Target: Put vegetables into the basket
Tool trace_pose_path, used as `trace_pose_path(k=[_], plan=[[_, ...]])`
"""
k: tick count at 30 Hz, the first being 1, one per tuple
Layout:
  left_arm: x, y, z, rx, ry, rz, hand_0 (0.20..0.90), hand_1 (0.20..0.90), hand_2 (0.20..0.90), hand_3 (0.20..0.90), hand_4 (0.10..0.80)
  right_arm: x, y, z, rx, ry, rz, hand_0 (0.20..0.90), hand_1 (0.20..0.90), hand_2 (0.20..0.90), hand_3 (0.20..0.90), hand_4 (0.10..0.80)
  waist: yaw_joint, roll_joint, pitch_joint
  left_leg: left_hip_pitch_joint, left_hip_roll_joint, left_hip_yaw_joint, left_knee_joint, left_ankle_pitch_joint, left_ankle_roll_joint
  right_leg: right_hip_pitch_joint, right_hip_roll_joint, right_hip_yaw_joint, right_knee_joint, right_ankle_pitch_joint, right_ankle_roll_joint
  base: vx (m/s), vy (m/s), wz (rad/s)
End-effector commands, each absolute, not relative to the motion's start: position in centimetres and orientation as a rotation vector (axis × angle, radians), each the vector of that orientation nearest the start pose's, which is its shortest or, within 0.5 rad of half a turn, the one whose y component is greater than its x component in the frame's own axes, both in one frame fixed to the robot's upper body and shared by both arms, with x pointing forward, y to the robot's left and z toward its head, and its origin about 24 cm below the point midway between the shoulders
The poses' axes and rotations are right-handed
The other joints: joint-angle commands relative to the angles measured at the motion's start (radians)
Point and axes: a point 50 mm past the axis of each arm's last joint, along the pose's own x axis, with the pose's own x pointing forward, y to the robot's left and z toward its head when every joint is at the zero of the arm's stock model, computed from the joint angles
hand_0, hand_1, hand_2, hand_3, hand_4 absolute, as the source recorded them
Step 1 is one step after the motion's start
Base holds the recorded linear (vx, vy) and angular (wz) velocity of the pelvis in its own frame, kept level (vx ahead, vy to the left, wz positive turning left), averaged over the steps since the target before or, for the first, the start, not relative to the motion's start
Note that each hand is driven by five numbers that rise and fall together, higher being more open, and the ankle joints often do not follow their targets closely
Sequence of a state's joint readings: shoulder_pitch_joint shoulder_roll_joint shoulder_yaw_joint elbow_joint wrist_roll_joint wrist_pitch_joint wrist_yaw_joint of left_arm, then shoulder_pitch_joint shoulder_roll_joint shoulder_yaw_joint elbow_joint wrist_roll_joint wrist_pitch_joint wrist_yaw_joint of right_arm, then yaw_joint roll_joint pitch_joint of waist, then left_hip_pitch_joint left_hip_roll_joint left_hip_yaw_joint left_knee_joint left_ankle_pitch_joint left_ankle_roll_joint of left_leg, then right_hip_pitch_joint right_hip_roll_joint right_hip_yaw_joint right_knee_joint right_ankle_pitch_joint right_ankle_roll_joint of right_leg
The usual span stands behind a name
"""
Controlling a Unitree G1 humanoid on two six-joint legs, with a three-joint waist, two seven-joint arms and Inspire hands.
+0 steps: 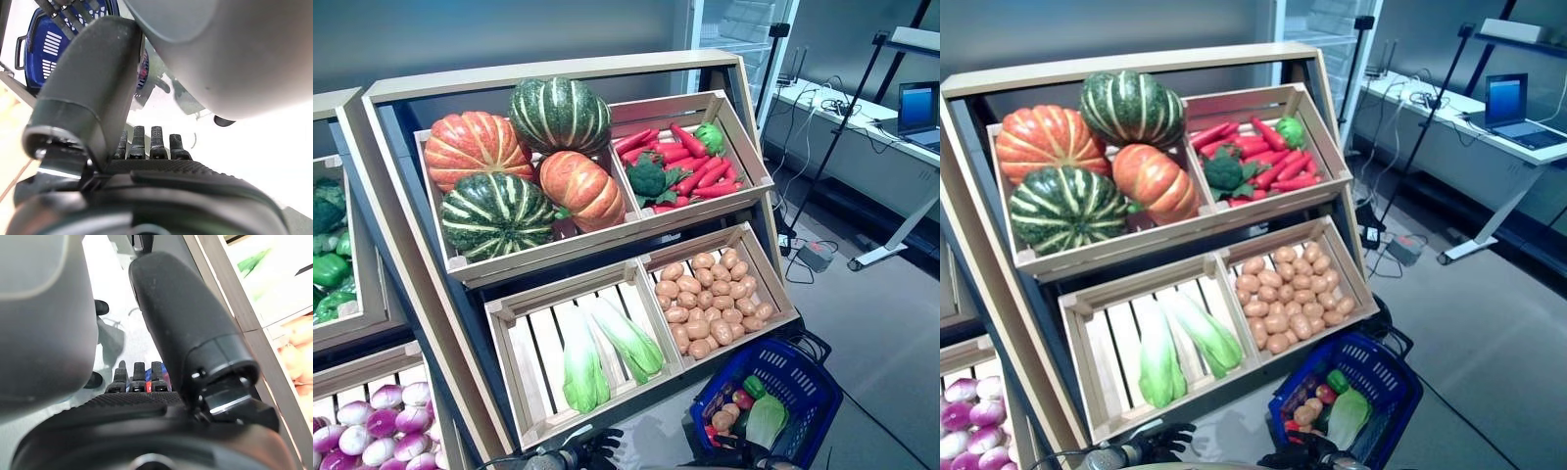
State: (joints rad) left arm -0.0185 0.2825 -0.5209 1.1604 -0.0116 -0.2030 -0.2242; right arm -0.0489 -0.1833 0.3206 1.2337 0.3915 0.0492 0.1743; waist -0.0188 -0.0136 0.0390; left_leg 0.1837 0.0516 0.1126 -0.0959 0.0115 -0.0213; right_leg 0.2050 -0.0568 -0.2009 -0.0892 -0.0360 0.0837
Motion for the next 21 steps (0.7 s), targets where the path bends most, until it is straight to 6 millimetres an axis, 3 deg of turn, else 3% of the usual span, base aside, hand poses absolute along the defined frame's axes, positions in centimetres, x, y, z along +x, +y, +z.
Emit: trace_pose_path(k=[1, 10, 16, 21], plan=[[13.9, 15.4, -14.9, 0.359, 0.891, -0.627, 0.9, 0.9, 0.9, 0.9, 0.8, 10.1, -18.4, -16.8, -0.01, 1.254, 0.103, 0.9, 0.9, 0.9, 0.9, 0.8, 0.001, 0.007, 0.051, 0.012, -0.039, 0.012, 0.009, -0.113, 0.054, 0.001, 0.029, 0.017, 0.002, -0.029, -0.058, 0.0, 0.0, 0.0], [14.9, 14.7, -14.0, 0.344, 0.8, -0.694, 0.9, 0.9, 0.9, 0.9, 0.8, 11.5, -18.8, -16.4, -0.165, 1.184, 0.148, 0.9, 0.9, 0.9, 0.9, 0.8, 0.0, 0.013, 0.06, 0.013, -0.038, 0.015, 0.009, -0.114, 0.055, 0.001, 0.028, 0.018, 0.002, -0.028, -0.056, -0.003, 0.001, 0.0], [14.9, 15.0, -14.3, 0.325, 0.833, -0.612, 0.9, 0.9, 0.9, 0.9, 0.8, 11.7, -18.4, -16.4, -0.154, 1.184, 0.159, 0.9, 0.9, 0.9, 0.9, 0.8, 0.0, 0.012, 0.058, 0.015, -0.038, 0.015, 0.009, -0.116, 0.054, 0.003, 0.028, 0.017, 0.002, -0.031, -0.056, 0.0, 0.0, 0.0], [14.8, 14.8, -14.2, 0.35, 0.818, -0.651, 0.9, 0.9, 0.9, 0.9, 0.8, 11.8, -18.5, -16.3, -0.12, 1.186, 0.151, 0.9, 0.9, 0.9, 0.9, 0.8, 0.002, 0.014, 0.059, 0.017, -0.037, 0.013, 0.009, -0.116, 0.053, 0.005, 0.027, 0.012, 0.002, -0.032, -0.058, 0.0, 0.0, 0.0]])
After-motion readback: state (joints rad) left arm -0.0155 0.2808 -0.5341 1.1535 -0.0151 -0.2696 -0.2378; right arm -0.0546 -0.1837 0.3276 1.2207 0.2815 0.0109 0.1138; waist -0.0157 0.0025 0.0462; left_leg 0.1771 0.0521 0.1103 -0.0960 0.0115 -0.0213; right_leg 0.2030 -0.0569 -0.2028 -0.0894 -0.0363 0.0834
